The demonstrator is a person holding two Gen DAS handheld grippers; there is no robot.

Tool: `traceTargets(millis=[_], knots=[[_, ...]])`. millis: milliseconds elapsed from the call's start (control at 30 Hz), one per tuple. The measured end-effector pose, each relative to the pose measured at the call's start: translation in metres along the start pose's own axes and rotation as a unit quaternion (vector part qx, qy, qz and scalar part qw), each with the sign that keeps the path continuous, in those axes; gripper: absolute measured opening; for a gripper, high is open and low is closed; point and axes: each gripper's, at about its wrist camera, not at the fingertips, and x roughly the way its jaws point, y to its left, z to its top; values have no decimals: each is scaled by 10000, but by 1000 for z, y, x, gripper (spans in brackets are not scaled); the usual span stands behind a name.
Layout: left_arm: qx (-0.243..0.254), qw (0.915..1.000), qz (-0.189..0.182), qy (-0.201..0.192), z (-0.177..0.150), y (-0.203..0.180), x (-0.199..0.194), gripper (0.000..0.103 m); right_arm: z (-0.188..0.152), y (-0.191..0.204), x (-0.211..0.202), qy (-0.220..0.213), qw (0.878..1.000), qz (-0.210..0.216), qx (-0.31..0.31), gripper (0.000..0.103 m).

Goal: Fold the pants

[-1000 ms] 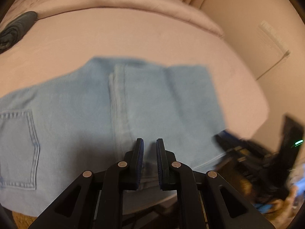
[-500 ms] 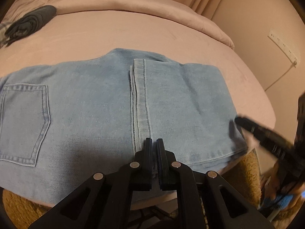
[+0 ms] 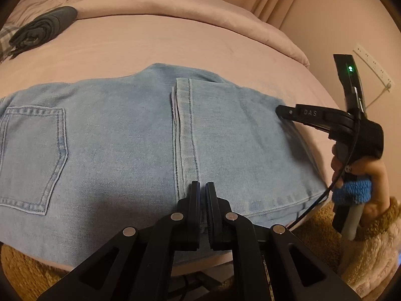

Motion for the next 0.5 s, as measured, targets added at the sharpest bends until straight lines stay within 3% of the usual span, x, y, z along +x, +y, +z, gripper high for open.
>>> traceTargets(millis=[167,500], knots=[[-62,10000,-43,17,4,1,2,9,-9,-3,-8,-23,10000,72,22,7],[-78,10000,2,58,8,0,4,9,-79,-13,-52,-45,9997,249,24,7]])
